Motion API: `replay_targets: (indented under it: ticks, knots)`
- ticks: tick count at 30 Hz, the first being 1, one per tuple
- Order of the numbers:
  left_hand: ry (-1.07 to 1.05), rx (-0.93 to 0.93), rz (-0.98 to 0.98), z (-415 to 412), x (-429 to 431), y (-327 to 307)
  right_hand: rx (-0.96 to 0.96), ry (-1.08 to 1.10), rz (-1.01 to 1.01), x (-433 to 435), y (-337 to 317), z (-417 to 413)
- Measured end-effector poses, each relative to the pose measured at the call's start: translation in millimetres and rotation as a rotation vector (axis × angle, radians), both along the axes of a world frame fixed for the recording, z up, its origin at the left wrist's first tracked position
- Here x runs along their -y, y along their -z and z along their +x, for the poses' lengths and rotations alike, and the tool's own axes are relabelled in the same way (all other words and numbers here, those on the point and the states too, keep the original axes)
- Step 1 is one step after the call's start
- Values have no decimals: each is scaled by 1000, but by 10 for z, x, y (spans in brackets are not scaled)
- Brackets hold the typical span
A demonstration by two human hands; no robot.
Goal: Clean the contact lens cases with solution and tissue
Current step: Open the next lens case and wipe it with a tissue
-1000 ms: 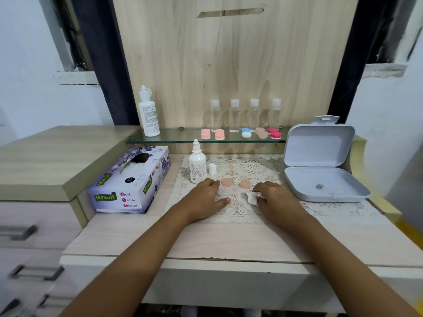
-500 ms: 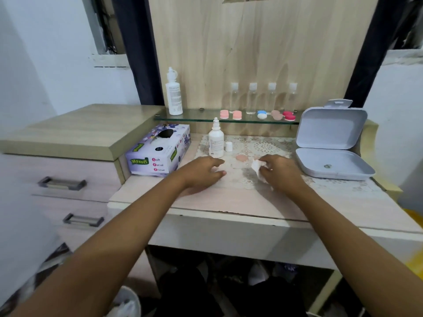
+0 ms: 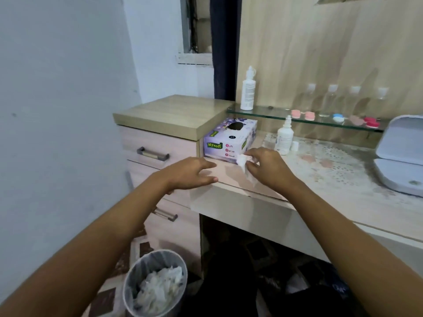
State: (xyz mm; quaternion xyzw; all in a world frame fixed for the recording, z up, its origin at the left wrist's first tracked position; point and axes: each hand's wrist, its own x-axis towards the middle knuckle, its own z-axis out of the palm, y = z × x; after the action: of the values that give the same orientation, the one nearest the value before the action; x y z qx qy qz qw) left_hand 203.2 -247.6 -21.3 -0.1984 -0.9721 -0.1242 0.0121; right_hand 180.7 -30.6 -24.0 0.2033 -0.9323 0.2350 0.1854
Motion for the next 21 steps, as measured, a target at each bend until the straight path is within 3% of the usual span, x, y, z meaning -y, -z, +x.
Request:
replay_targets:
  ticks: [11,21]
  knots:
    - [-300,83,4,379,1413,523,92,-327,31,1619,381,32]
    - [-442,250,102,596,2109,1611,363,-466,167,2599,1444,51]
